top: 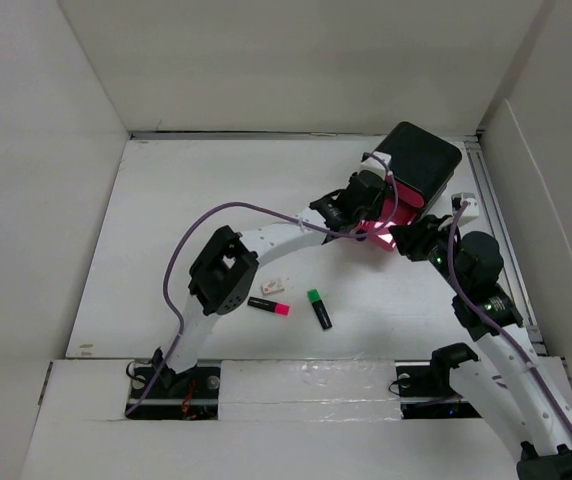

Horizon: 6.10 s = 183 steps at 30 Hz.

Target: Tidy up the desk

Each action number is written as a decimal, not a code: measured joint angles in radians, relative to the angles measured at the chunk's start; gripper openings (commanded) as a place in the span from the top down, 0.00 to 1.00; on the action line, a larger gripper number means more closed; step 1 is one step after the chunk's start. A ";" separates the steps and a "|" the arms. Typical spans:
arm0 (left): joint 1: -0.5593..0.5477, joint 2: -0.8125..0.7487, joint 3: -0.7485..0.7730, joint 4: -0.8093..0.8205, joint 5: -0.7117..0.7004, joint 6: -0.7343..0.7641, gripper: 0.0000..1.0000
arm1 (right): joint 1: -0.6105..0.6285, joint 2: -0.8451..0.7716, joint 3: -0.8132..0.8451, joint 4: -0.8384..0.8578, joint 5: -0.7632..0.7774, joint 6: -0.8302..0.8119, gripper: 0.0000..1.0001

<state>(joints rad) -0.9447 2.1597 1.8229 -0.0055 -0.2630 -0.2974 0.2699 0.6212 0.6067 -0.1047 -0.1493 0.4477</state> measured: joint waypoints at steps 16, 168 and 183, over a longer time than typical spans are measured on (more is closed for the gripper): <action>0.002 0.051 0.018 -0.029 -0.003 0.004 0.47 | 0.000 -0.008 0.000 0.000 0.011 -0.004 0.63; -0.004 -0.130 -0.452 0.225 0.132 -0.077 0.98 | 0.000 -0.046 -0.001 -0.068 -0.004 -0.007 0.66; -0.002 -0.130 -0.388 0.229 0.119 -0.060 1.00 | 0.000 -0.046 0.000 -0.068 -0.004 -0.006 0.66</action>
<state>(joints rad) -0.9470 2.0296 1.4345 0.2237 -0.1440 -0.3576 0.2699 0.5755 0.6071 -0.1722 -0.1532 0.4412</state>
